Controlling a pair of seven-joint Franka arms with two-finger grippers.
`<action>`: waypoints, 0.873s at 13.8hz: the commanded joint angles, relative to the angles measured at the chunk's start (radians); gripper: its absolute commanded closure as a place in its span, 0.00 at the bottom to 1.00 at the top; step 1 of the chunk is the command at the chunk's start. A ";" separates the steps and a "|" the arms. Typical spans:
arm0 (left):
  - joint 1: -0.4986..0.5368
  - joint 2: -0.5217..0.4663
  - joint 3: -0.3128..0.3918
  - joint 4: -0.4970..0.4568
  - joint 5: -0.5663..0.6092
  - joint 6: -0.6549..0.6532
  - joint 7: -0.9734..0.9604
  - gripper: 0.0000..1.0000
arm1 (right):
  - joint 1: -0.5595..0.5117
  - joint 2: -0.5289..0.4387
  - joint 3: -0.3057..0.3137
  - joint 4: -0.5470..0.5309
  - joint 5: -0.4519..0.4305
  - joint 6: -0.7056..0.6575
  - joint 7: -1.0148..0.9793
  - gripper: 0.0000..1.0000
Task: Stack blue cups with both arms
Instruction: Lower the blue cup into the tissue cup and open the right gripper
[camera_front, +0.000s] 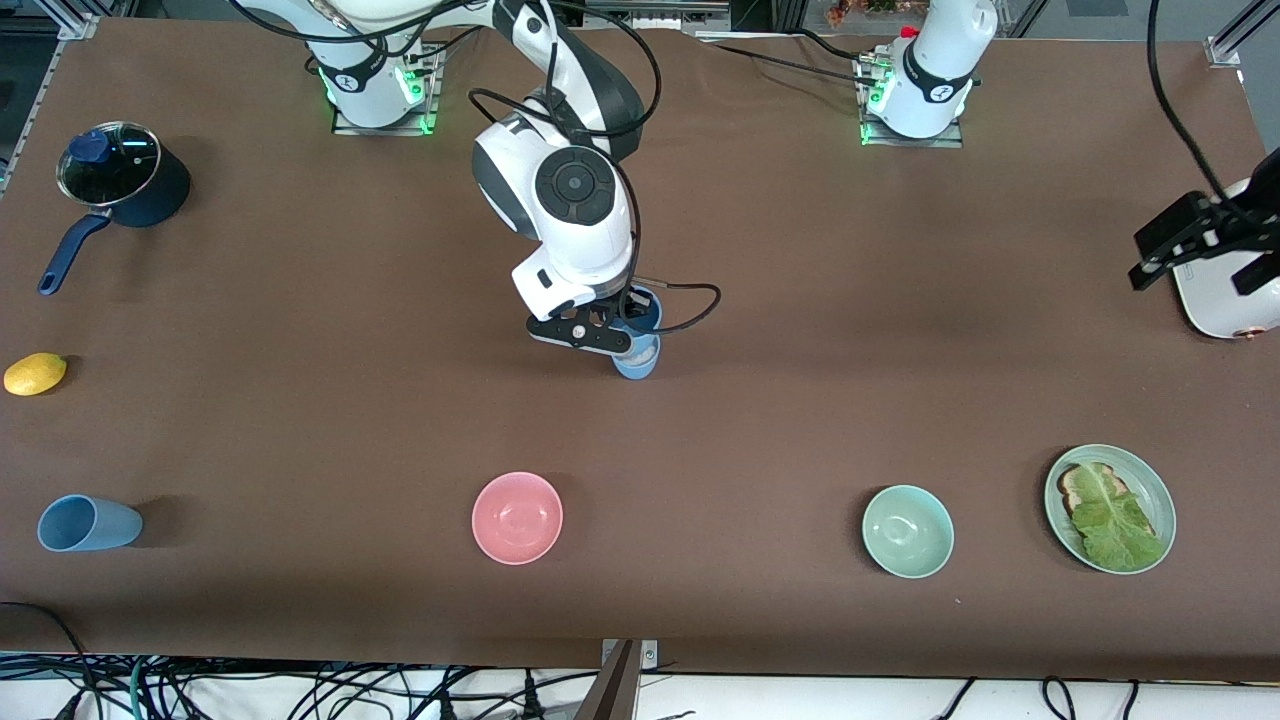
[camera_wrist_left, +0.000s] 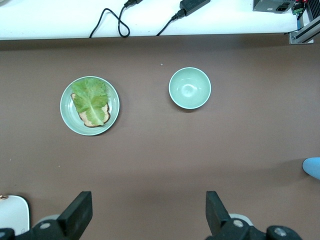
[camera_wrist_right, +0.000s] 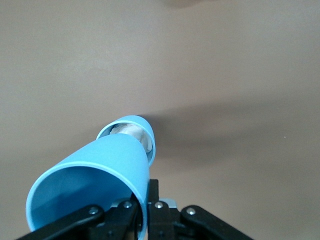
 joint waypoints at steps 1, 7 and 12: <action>0.042 -0.052 -0.006 -0.061 -0.003 0.007 0.096 0.00 | 0.011 0.019 -0.008 0.025 -0.015 0.017 0.017 1.00; 0.053 -0.051 -0.006 -0.086 -0.003 -0.012 0.101 0.00 | 0.007 0.016 -0.005 -0.019 -0.019 0.044 0.017 1.00; 0.055 -0.046 -0.006 -0.086 -0.003 -0.037 0.103 0.00 | 0.007 0.016 -0.003 -0.038 -0.017 0.046 0.017 1.00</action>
